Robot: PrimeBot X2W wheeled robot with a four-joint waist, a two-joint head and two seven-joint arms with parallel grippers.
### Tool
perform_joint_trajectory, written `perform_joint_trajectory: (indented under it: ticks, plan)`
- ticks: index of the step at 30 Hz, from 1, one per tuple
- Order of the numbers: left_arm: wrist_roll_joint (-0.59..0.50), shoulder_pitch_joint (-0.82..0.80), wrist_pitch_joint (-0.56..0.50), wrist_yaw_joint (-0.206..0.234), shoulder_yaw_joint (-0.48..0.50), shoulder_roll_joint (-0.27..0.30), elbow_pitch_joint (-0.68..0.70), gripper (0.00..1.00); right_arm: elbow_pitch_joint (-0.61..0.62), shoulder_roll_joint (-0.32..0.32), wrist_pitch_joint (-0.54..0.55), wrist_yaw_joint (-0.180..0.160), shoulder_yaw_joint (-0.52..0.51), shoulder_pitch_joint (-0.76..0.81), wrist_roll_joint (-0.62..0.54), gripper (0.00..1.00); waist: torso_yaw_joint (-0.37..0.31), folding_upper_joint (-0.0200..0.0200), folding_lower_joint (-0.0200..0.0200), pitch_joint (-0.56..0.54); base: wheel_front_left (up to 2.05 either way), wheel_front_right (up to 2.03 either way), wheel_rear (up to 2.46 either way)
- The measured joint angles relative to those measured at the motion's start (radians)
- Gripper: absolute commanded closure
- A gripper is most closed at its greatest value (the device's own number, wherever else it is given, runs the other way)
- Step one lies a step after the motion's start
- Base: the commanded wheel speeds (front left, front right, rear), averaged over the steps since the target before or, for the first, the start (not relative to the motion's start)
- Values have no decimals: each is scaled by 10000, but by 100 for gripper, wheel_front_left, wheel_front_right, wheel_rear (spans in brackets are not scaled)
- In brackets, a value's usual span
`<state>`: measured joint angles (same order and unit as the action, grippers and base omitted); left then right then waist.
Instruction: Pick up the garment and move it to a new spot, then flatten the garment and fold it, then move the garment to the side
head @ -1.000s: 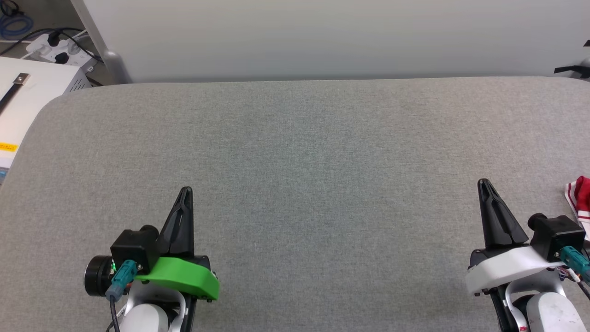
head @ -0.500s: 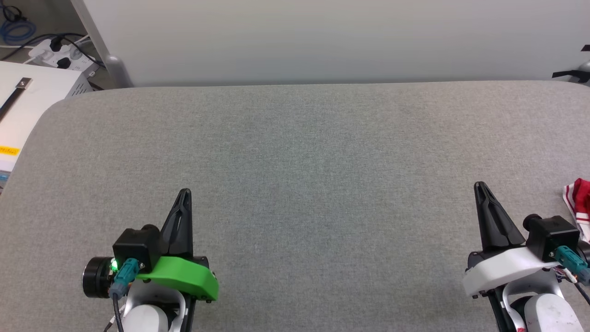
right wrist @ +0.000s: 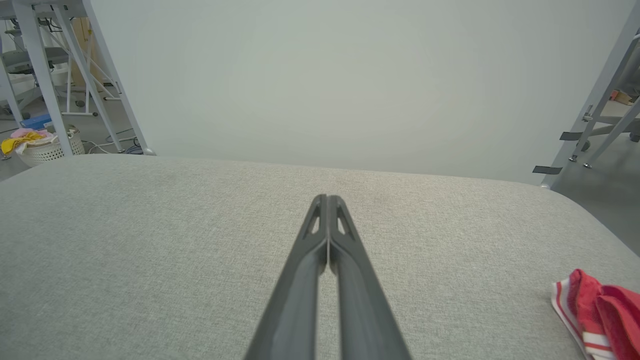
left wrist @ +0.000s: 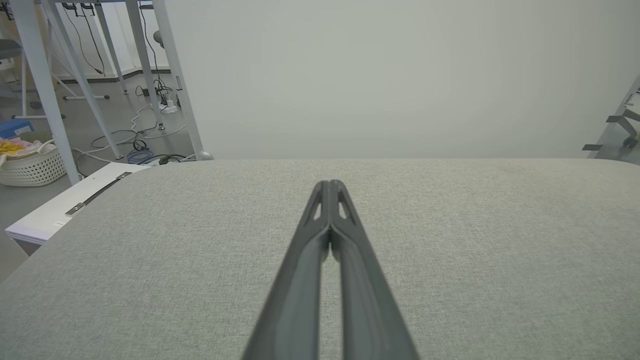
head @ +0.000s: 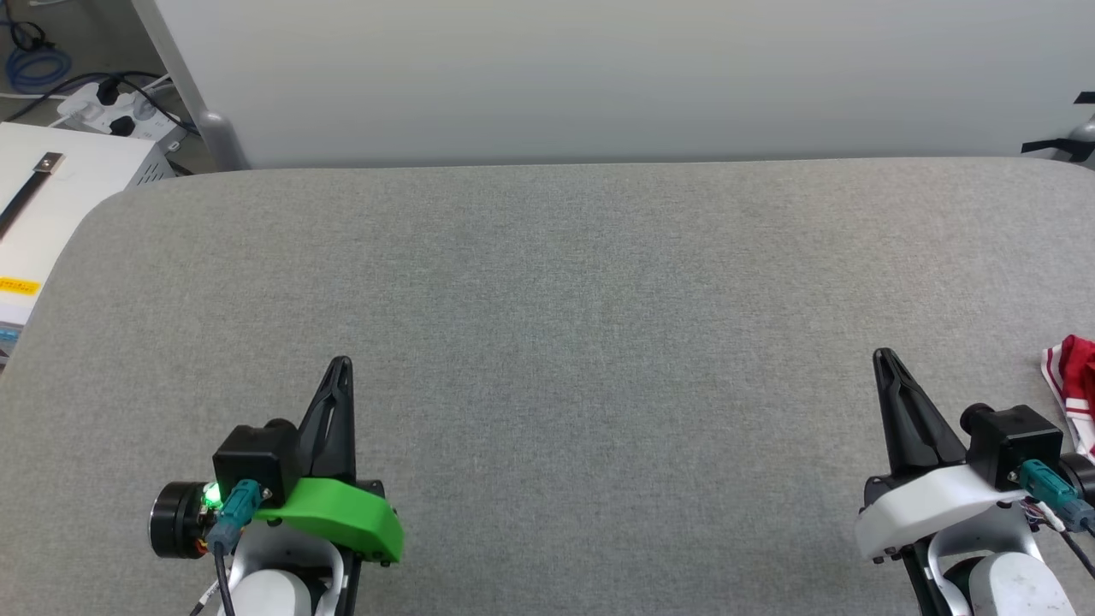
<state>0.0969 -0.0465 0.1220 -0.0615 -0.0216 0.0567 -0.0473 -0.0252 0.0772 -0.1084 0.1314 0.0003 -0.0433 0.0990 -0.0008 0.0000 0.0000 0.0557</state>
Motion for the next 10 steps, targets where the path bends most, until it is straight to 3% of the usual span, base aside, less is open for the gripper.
perform_joint_trajectory:
  ticks: [10]
  plan:
    - [-174, 61, -244, 128, 40, -2, 90, 100, 40, -56, 209, 0, 0, 12, -173, 100, 2, 0, 0, -115, 0, 0, 0]
